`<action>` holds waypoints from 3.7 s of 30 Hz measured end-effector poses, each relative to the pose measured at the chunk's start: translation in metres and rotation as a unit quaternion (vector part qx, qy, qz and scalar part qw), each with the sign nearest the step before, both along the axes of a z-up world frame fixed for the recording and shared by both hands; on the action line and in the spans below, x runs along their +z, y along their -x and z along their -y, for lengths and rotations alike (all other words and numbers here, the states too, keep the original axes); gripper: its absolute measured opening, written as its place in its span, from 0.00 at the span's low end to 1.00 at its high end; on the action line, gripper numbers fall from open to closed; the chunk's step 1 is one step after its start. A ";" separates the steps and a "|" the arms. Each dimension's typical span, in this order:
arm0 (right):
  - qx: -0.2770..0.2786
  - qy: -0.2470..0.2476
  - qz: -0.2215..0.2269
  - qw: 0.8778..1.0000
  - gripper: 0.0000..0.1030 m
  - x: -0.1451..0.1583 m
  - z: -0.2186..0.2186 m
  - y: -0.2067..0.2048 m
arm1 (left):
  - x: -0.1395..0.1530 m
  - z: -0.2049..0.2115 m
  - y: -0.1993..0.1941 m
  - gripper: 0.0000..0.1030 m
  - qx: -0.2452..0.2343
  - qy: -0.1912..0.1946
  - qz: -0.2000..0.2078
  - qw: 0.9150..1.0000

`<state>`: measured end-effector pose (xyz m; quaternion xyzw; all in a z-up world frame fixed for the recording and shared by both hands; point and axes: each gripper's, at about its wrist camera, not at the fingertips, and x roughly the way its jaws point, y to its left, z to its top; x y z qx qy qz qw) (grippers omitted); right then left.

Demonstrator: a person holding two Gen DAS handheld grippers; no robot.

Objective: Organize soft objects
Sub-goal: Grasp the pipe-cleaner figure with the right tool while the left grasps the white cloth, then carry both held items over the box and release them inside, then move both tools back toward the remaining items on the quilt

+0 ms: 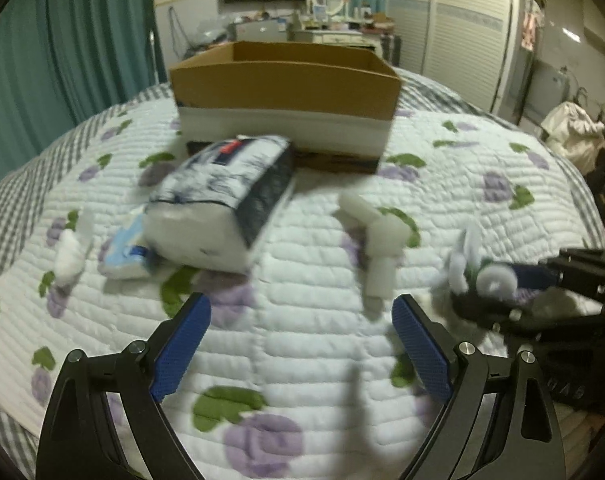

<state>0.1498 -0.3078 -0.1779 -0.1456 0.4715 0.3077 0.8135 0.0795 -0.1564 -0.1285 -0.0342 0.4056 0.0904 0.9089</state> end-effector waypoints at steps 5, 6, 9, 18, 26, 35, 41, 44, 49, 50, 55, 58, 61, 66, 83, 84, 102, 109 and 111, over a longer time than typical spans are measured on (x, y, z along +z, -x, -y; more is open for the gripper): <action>-0.027 0.003 0.032 0.999 0.41 0.018 0.013 0.001 | -0.004 0.015 0.002 0.90 -0.015 0.011 -0.002 1.000; -0.031 0.006 0.042 0.999 0.41 0.022 0.014 0.001 | -0.005 0.018 0.002 0.90 -0.019 0.022 -0.003 1.000; -0.039 0.022 0.068 0.997 0.41 0.030 0.016 0.002 | -0.010 0.027 0.000 0.81 -0.032 0.041 -0.010 0.999; -0.047 0.033 0.068 0.996 0.41 0.028 0.019 -0.001 | -0.026 0.048 -0.009 0.78 -0.056 0.091 -0.037 0.994; -0.051 0.036 0.069 0.996 0.41 0.027 0.022 0.000 | -0.034 0.054 -0.009 0.33 -0.074 0.068 -0.030 0.995; -0.060 0.031 0.084 0.994 0.41 0.044 0.023 0.011 | -0.012 0.030 0.001 0.27 -0.059 0.089 -0.013 0.994; -0.079 0.014 0.108 0.991 0.41 0.071 0.022 0.030 | 0.030 0.011 0.019 0.27 -0.060 0.085 0.033 0.994; -0.089 0.004 0.126 0.988 0.41 0.088 0.017 0.039 | 0.054 -0.002 0.025 0.27 -0.066 0.078 0.058 0.993; -0.092 -0.010 0.155 0.984 0.41 0.122 -0.008 0.047 | 0.089 -0.028 0.023 0.27 -0.070 0.054 0.091 0.992; -0.090 -0.012 0.159 0.983 0.41 0.128 -0.013 0.046 | 0.099 -0.036 0.021 0.27 -0.074 0.046 0.101 0.991; -0.082 -0.030 0.186 0.979 0.41 0.169 -0.043 0.036 | 0.126 -0.061 0.004 0.27 -0.097 0.028 0.124 0.987; -0.083 -0.039 0.204 0.975 0.42 0.189 -0.064 0.015 | 0.136 -0.083 -0.020 0.27 -0.112 0.037 0.125 0.985; -0.085 -0.036 0.221 0.971 0.42 0.200 -0.083 -0.007 | 0.140 -0.099 -0.044 0.27 -0.111 0.027 0.123 0.986; -0.095 -0.046 0.215 0.971 0.42 0.193 -0.104 -0.056 | 0.136 -0.117 -0.099 0.27 -0.121 -0.005 0.120 0.985; -0.151 -0.032 0.153 0.976 0.48 0.107 -0.119 -0.176 | 0.086 -0.115 -0.198 0.32 -0.164 -0.028 0.097 0.981; -0.158 -0.034 0.156 0.974 0.51 0.106 -0.118 -0.175 | 0.086 -0.113 -0.197 0.35 -0.164 -0.030 0.098 0.981; -0.195 -0.078 0.247 0.946 0.91 0.239 -0.096 -0.040 | 0.228 -0.140 -0.058 0.93 -0.108 -0.045 0.222 0.968; -0.184 -0.095 0.285 0.936 1.00 0.283 -0.092 0.048 | 0.264 -0.168 0.016 0.93 -0.104 -0.057 0.257 0.959; -0.179 -0.084 0.290 0.936 1.00 0.281 -0.092 0.069 | 0.260 -0.172 0.025 0.93 -0.103 -0.059 0.253 0.960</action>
